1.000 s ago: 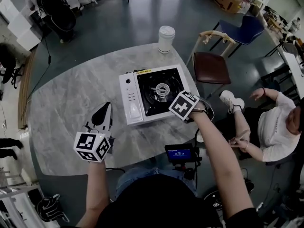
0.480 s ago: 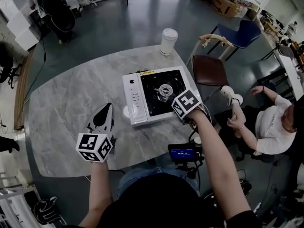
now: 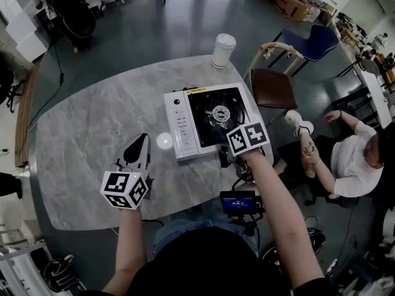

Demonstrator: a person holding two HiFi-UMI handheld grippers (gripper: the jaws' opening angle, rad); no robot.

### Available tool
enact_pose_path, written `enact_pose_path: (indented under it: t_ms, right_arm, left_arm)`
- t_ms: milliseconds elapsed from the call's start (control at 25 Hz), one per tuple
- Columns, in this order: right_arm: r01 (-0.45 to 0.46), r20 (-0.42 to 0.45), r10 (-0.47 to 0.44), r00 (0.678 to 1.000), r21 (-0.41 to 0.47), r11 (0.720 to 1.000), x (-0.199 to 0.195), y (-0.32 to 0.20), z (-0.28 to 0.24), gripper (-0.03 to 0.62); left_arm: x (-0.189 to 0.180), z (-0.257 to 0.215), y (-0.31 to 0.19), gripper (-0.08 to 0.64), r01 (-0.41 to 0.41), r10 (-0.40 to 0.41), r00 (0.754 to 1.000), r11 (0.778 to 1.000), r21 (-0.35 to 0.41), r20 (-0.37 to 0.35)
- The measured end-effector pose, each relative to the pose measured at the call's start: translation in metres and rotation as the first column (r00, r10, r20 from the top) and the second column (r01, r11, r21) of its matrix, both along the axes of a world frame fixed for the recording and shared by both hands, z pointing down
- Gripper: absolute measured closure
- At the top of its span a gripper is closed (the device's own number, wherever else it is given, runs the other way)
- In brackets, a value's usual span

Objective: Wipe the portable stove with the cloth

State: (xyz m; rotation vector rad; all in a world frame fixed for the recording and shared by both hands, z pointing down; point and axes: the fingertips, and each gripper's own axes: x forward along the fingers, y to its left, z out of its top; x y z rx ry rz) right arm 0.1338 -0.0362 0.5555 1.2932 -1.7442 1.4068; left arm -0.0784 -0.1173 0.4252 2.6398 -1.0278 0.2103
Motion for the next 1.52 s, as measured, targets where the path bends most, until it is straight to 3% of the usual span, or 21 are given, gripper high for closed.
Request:
enact_pose_path:
  t_ms: [120,200,360,560,680,800,920,1080,1160,1240,1320,1360,1440,1520]
  right_arm:
    - [-0.134,0.085,0.131,0.988,0.020,0.991,0.000,0.000,-0.002,0.518]
    - [-0.171,0.131,0.167,0.977,0.023,0.985,-0.004,0.002,-0.003,0.518]
    - [-0.093,0.208,0.091,0.974,-0.003,0.996,-0.039,0.014,-0.003,0.518]
    - [-0.033,0.216,0.032,0.976,0.003,0.999,-0.061,0.020,-0.001,0.518]
    - [0.034,0.177,-0.037,0.983,0.018,0.999,-0.062,0.024,-0.001,0.518]
    - [0.092,0.071,-0.101,0.992,0.125,0.988,-0.041,0.018,-0.020,0.518]
    - [0.189,0.012,-0.200,0.980,0.284,0.940,-0.027,0.002,-0.052,0.518]
    - [0.390,-0.144,-0.366,0.919,0.448,0.804,-0.026,-0.023,-0.091,0.518]
    - [0.500,-0.232,-0.446,0.865,0.493,0.712,-0.029,-0.035,-0.104,0.518]
    - [0.608,-0.305,-0.534,0.788,0.519,0.601,-0.037,-0.043,-0.113,0.518]
    - [0.725,-0.379,-0.633,0.675,0.502,0.472,-0.047,-0.047,-0.116,0.518]
    - [0.784,-0.414,-0.684,0.601,0.471,0.404,-0.053,-0.046,-0.115,0.518]
    - [0.891,-0.466,-0.779,0.420,0.374,0.257,-0.065,-0.042,-0.107,0.518]
    - [0.962,-0.490,-0.845,0.216,0.253,0.100,-0.069,-0.037,-0.093,0.518]
  left_arm:
    - [-0.002,0.005,0.000,0.563,-0.012,0.012,1.000,1.000,-0.013,0.000]
    - [-0.002,0.008,0.001,0.563,-0.023,0.023,1.000,1.000,-0.020,0.001]
    - [0.001,0.013,0.003,0.563,-0.046,0.047,0.999,0.998,-0.035,0.008]
    - [0.006,0.016,0.004,0.563,-0.071,0.072,0.997,0.997,-0.041,0.011]
    - [0.007,0.017,0.006,0.563,-0.076,0.077,0.997,0.996,-0.040,0.014]
    - [0.006,0.014,0.007,0.563,-0.072,0.073,0.997,0.997,-0.034,0.017]
    - [0.001,0.011,0.004,0.563,-0.046,0.047,0.999,0.999,-0.024,0.022]
    - [-0.008,0.004,0.000,0.562,-0.005,0.005,1.000,1.000,-0.009,0.023]
    - [-0.011,-0.001,0.000,0.563,0.020,-0.020,0.999,1.000,-0.001,0.028]
    - [-0.017,-0.005,0.002,0.563,0.061,-0.061,0.997,0.998,0.009,0.036]
    - [-0.026,-0.007,0.005,0.563,0.107,-0.108,0.993,0.994,0.018,0.045]
    - [-0.031,-0.008,0.006,0.563,0.130,-0.131,0.990,0.991,0.020,0.049]
    - [-0.044,-0.008,0.006,0.563,0.181,-0.182,0.982,0.983,0.021,0.055]
    - [-0.055,-0.007,0.006,0.563,0.231,-0.231,0.971,0.973,0.021,0.059]
